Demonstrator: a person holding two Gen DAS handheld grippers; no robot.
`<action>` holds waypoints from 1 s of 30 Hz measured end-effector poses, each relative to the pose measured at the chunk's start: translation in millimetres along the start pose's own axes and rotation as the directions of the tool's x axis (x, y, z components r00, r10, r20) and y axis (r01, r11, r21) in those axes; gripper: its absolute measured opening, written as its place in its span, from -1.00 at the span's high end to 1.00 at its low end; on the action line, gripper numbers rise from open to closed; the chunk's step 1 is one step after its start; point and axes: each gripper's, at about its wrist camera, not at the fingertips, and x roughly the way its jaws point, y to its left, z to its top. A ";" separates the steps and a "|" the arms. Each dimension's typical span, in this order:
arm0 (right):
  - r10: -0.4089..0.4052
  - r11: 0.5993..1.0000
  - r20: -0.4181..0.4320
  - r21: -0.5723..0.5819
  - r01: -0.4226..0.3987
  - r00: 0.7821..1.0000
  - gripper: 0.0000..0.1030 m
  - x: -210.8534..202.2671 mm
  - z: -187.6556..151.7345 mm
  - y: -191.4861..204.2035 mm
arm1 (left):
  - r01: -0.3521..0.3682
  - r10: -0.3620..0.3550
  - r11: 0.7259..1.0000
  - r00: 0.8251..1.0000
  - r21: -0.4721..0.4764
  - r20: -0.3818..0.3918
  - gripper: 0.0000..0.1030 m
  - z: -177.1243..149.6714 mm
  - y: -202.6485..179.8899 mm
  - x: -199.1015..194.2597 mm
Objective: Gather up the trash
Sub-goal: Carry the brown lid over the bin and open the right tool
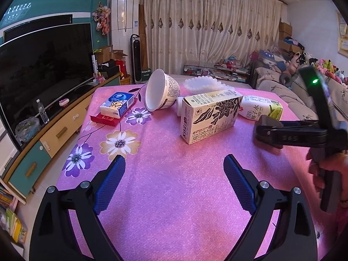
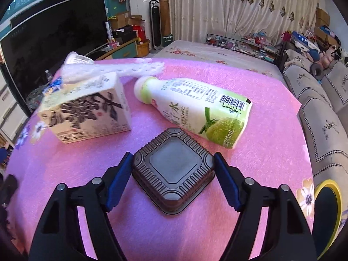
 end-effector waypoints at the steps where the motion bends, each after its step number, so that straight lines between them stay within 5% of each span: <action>1: 0.012 1.000 0.017 -0.005 -0.012 1.000 -0.38 -10.9 -0.5 0.9 | 0.001 -0.001 1.000 1.000 0.001 -0.001 -0.75 -0.2 0.3 0.3; 8: 0.004 0.999 0.140 0.052 -0.012 0.990 -0.38 -88.1 -25.0 -28.2 | 0.019 -0.019 1.000 1.000 0.013 -0.016 -0.75 -1.9 -3.5 2.8; 13: -0.141 0.975 0.208 0.197 0.099 0.968 -0.38 -132.0 -58.5 -85.6 | 0.011 -0.010 0.999 1.000 0.030 -0.015 -0.76 -1.8 -7.5 3.5; 23: -0.396 0.842 0.086 0.432 0.324 0.914 -0.39 -149.5 -119.2 -218.7 | 0.001 -0.001 0.999 1.000 0.034 -0.014 -0.76 -3.0 -6.3 4.4; 30: -0.420 0.797 0.001 0.480 0.368 0.908 -0.39 -128.8 -137.8 -257.3 | -0.002 0.003 0.999 1.000 0.040 -0.016 -0.76 -3.0 -7.4 4.4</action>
